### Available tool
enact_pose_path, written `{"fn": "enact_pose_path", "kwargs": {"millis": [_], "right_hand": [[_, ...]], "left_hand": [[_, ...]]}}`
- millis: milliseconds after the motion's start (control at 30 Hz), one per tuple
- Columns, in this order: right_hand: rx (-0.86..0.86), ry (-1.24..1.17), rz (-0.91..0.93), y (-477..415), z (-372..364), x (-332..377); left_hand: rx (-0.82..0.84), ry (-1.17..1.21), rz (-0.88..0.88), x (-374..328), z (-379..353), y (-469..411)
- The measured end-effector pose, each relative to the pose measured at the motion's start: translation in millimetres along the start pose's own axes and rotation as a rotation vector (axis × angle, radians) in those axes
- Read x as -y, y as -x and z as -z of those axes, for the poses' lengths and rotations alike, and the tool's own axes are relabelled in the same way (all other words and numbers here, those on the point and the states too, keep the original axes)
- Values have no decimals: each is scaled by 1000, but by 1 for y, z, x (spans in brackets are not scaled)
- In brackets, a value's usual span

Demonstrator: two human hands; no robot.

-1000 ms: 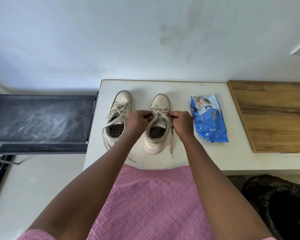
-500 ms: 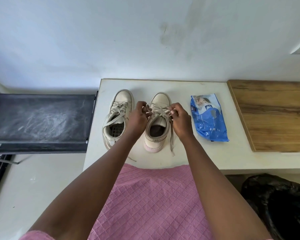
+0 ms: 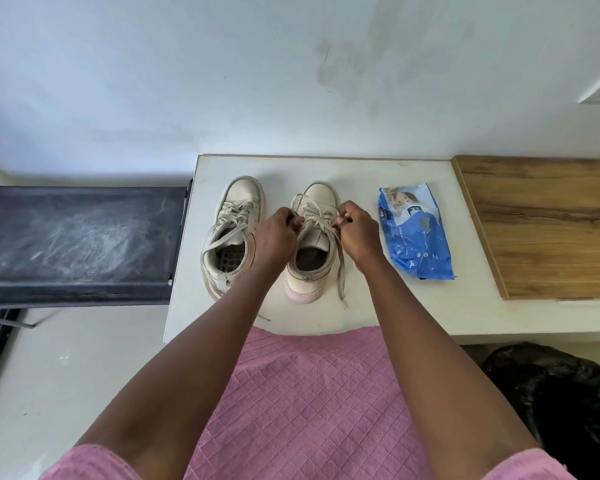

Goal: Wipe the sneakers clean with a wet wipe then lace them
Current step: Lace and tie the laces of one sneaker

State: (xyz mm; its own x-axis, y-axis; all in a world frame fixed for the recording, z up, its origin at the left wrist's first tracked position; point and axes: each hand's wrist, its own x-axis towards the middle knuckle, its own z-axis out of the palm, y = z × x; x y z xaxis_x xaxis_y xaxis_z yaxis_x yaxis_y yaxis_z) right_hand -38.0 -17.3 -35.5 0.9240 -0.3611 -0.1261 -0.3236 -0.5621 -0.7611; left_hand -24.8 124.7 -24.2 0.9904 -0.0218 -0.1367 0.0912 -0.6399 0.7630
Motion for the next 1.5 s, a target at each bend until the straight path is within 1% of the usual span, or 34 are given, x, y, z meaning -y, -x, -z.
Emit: {"fn": "enact_pose_path", "kwargs": {"millis": [100, 167, 233, 300, 333, 400, 467, 533, 567, 600, 633, 700, 767, 833, 933, 967, 1067, 1167, 1233, 1300, 1333, 1433, 1500], "right_hand": [[-42, -211, -166, -3, -4, -6], [-21, -346, -241, -4, -3, -10], [42, -410, -233, -4, -1, -15], [107, -425, -198, -1, 0, -17], [126, -429, -191, 0, -1, -19], [112, -388, -172, 0, -3, -19], [51, -246, -116, -1, -4, -14], [3, -13, -2, -2, -3, -7], [-18, 54, 37, -2, -4, -4], [-31, 66, 44, -1, -5, -3], [-35, 47, 25, -2, -8, -5], [-9, -71, -61, -4, -8, -11], [79, -248, -147, -10, -3, -19], [136, -349, -169, -17, 3, -23], [61, -253, -79, -27, 4, -18], [44, -175, -29, -29, 1, -15], [35, 173, 120, -30, -2, -4], [57, 269, 151, -36, -3, 2], [127, 309, 152, -40, -7, 4], [209, 294, 86, -44, -10, 7], [239, 231, 29, -45, -10, 9], [335, -107, -214, -48, -7, 13], [352, -201, -337, -52, -3, 15]], "left_hand": [[-12, 32, 14, -1, -2, 2], [30, 175, 24, 4, -3, 1], [93, 255, 21, 11, -1, 2], [150, 240, 1, 15, 0, 3], [150, 231, -3, 16, 1, 3], [116, 255, 5, 15, 0, 3], [79, 269, 5, 13, -1, 2], [62, 171, -14, 11, -4, 0], [61, 93, -28, 9, -6, -1], [65, 33, -36, 8, -7, -2], [68, 8, -41, 7, -7, -3], [77, 5, -35, 7, -6, -5], [86, 13, -29, 9, -3, -8], [96, 48, -27, 9, -1, -16], [122, 8, -36, 4, 0, -31], [136, -21, -54, 1, -1, -36], [180, -120, -136, -5, 0, -47], [201, -212, -213, -6, -1, -56], [211, -286, -243, -8, -1, -57], [199, -385, -258, -10, -3, -58], [184, -421, -259, -12, -3, -57], [164, -463, -234, -14, -6, -55], [155, -455, -220, -13, -9, -52]]}}
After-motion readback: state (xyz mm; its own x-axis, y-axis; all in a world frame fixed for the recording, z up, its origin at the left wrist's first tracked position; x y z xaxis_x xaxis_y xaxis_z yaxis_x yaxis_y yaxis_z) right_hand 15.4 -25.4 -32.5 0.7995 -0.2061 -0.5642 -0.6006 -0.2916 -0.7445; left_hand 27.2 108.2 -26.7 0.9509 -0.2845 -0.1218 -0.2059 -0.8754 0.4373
